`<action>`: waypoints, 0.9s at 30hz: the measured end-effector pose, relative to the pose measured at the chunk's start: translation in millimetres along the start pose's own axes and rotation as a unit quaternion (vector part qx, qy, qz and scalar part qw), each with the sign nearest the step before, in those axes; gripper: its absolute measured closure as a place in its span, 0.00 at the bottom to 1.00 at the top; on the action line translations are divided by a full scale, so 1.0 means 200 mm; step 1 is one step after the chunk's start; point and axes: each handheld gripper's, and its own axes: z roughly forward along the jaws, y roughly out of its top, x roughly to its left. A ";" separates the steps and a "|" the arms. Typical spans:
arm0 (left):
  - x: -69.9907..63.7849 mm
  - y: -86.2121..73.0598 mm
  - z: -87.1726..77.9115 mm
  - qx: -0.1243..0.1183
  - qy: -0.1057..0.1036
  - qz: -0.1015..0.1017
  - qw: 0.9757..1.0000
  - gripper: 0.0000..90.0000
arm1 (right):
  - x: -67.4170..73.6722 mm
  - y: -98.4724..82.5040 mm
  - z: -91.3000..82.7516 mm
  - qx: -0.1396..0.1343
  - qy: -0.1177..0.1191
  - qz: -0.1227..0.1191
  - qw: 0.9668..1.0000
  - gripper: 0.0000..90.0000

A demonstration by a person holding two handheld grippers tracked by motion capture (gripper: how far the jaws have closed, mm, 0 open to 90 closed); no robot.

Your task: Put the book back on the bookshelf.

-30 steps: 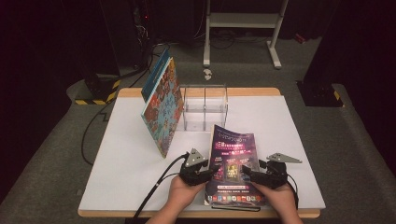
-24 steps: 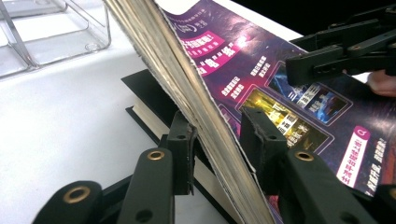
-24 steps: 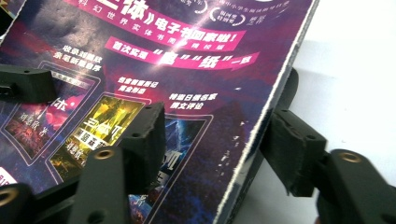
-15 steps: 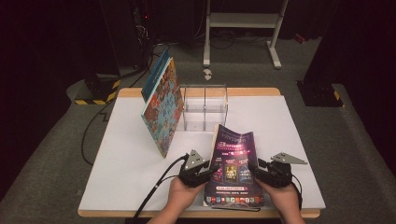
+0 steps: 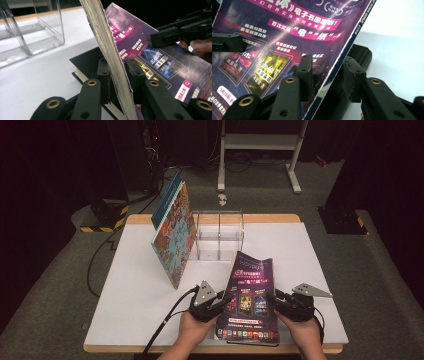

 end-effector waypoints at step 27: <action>0.14 0.21 -0.28 -0.090 0.029 -0.002 0.995 0.91 | 0.27 0.24 0.12 -0.051 0.049 -0.039 0.997 0.81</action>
